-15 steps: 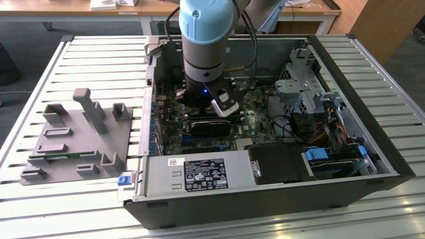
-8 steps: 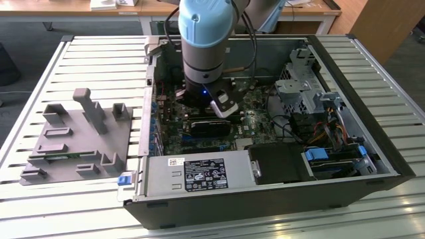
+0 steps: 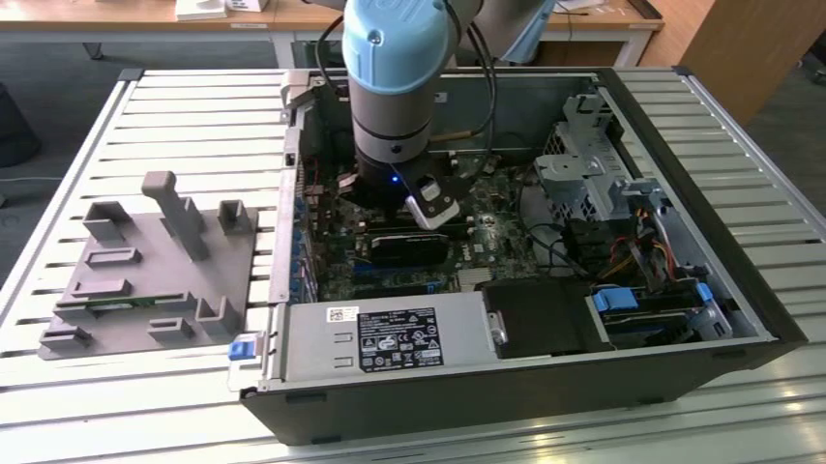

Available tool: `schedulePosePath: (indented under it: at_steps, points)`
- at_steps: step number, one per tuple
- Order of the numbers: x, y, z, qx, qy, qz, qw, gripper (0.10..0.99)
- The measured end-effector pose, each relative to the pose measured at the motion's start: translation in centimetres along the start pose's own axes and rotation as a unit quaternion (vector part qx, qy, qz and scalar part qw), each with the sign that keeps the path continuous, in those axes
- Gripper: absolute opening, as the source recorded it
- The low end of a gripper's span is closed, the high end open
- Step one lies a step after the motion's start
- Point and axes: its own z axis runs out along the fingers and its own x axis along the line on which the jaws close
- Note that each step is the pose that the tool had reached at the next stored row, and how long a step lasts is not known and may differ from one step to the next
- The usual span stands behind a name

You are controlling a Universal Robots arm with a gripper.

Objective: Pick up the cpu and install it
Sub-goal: 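Install the second cpu locking lever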

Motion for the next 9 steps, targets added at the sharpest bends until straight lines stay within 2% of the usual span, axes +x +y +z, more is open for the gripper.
schedulePosePath:
  at_steps: [4,9]
  points:
    - [0.0,0.16,-0.61,-0.0008,-0.0002,0.0,1.0,0.106]
    - [-0.02,0.39,-1.46,-0.0087,-0.0004,0.0,1.0,0.106]
